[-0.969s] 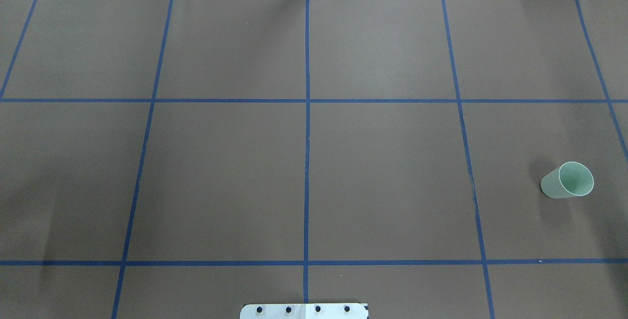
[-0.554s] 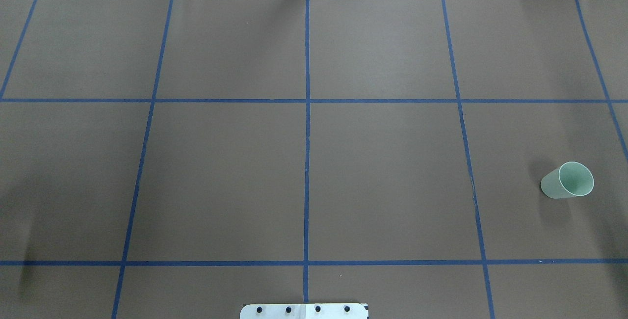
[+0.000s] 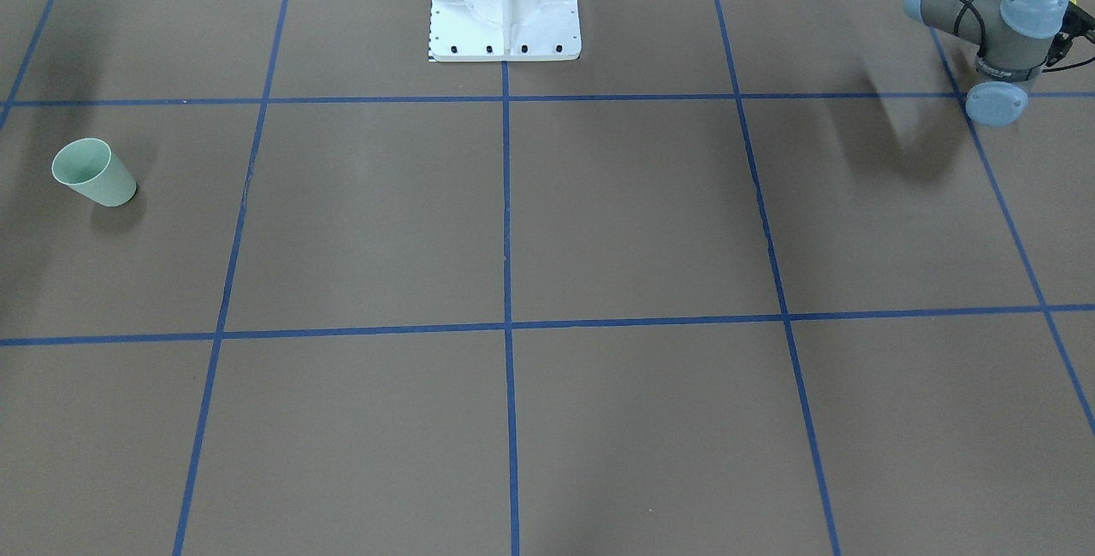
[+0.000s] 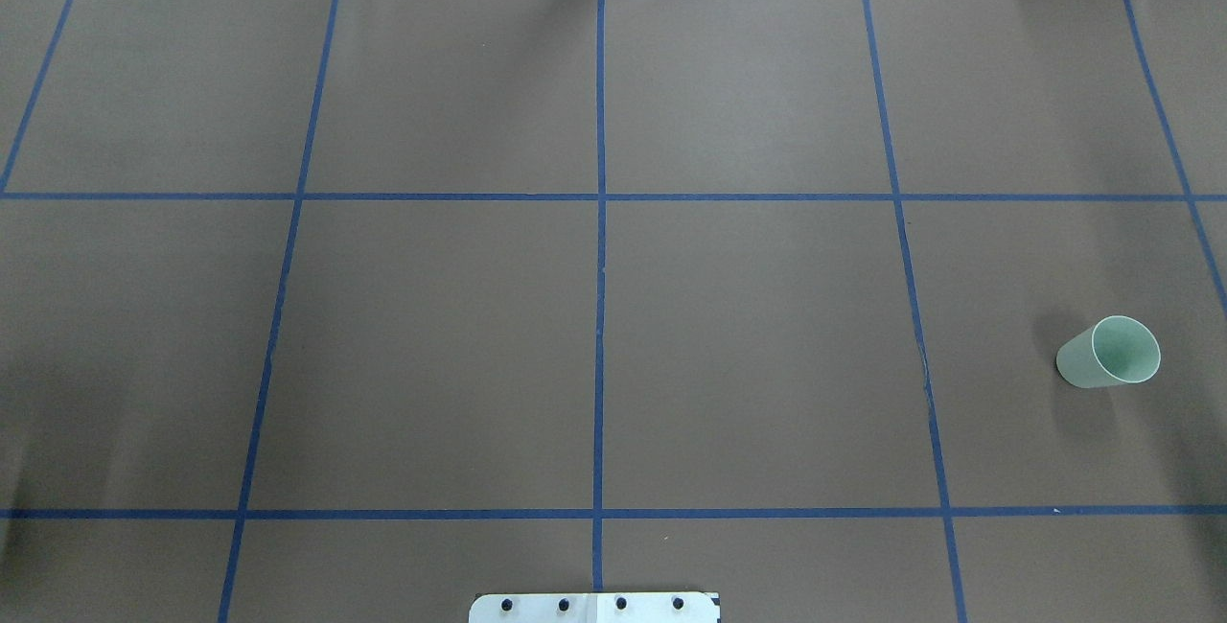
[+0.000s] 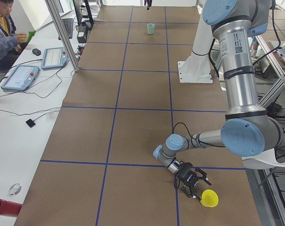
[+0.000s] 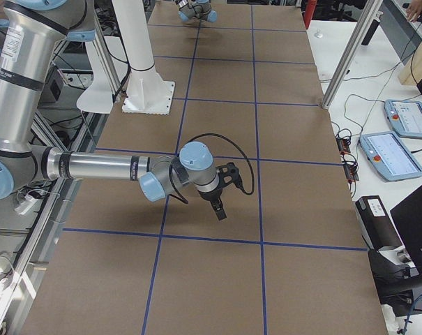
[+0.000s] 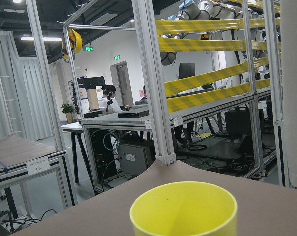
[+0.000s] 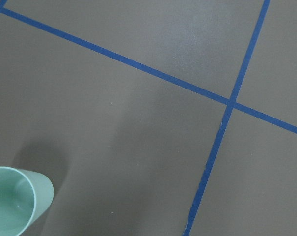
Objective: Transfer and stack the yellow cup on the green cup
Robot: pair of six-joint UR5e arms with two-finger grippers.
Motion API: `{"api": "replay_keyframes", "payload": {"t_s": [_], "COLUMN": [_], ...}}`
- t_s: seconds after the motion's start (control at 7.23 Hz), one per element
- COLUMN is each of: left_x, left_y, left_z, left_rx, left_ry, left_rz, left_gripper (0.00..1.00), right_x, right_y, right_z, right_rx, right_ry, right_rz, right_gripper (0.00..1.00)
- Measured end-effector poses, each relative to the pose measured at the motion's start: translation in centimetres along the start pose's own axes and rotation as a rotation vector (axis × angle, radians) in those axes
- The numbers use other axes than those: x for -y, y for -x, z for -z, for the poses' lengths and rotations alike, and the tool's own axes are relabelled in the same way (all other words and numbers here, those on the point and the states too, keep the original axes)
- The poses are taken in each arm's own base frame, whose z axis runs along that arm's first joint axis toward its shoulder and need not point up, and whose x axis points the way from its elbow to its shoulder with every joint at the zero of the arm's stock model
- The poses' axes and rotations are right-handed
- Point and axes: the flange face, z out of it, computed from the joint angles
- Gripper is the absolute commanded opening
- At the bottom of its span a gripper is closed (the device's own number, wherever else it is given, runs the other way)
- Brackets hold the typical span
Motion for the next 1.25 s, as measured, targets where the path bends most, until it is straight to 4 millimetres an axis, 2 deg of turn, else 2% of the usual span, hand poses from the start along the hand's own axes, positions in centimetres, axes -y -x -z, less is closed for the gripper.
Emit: {"api": "replay_keyframes", "payload": {"t_s": [0.83, 0.97, 1.11, 1.25], "left_x": [-0.4, -0.5, -0.5, -0.6], "left_y": [-2.5, -2.6, -2.7, -2.8], "left_z": [-4.8, -5.1, -5.4, -5.4], "left_rx": [0.063, 0.071, 0.071, 0.069], "left_ry": [-0.007, -0.005, -0.001, 0.000], "left_rz": [0.072, 0.083, 0.093, 0.099], "left_gripper": [1.00, 0.84, 0.42, 0.17], "right_x": [0.3, 0.3, 0.3, 0.3], "right_y": [0.2, 0.2, 0.2, 0.2], "right_z": [0.0, 0.0, 0.0, 0.0], "right_rx": [0.002, 0.002, 0.002, 0.002], "right_ry": [-0.004, -0.004, -0.004, -0.003], "right_rz": [0.008, 0.008, 0.008, 0.008], "right_gripper": [1.00, 1.00, 1.00, 1.00]}}
